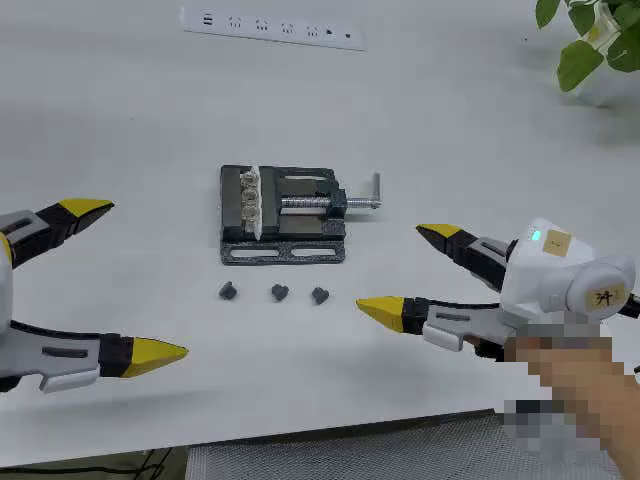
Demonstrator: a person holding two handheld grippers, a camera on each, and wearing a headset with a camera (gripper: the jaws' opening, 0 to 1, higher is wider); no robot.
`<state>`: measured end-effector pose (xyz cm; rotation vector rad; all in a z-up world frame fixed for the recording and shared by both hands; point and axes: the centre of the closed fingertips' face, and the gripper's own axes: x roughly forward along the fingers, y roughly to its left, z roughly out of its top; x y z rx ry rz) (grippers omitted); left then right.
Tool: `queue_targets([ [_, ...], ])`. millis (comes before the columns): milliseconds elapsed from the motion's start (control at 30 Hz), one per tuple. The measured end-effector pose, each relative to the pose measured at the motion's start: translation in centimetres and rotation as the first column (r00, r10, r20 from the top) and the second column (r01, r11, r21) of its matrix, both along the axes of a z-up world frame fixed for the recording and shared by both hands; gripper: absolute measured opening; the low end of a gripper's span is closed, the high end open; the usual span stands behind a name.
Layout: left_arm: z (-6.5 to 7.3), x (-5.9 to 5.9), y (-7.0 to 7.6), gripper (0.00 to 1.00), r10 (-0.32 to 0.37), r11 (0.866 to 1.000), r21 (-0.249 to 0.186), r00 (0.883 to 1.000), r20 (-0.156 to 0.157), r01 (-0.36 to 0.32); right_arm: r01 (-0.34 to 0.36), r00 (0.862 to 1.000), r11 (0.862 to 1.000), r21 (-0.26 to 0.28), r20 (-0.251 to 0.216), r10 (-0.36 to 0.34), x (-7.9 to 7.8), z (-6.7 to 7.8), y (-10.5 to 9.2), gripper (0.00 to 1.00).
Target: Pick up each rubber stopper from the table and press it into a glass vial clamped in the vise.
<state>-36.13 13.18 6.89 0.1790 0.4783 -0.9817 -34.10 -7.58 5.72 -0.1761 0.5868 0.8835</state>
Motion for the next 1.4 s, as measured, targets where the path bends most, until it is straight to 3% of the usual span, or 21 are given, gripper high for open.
queue_targets([
  [567, -0.1, -0.1, 0.0, 0.99, -0.005, 1.0, -0.004, 1.0, -0.004, 0.005, 0.011, 1.0, 1.0, -0.013, 0.0, -0.011, 0.0, -0.4, 0.4, 0.68],
  [1000, -0.2, -0.1, -0.1, 0.99, -0.009, 1.0, -0.004, 1.0, -0.008, 0.009, 0.026, 1.0, 0.999, -0.037, -0.015, -0.026, -0.5, -1.7, 1.6, 0.53],
  [1400, -0.3, -0.2, -0.3, 0.99, -0.01, 1.0, -0.007, 1.0, -0.014, 0.01, 0.056, 0.997, 0.996, -0.077, -0.042, -0.059, -0.8, -3.8, 2.6, 0.38],
])
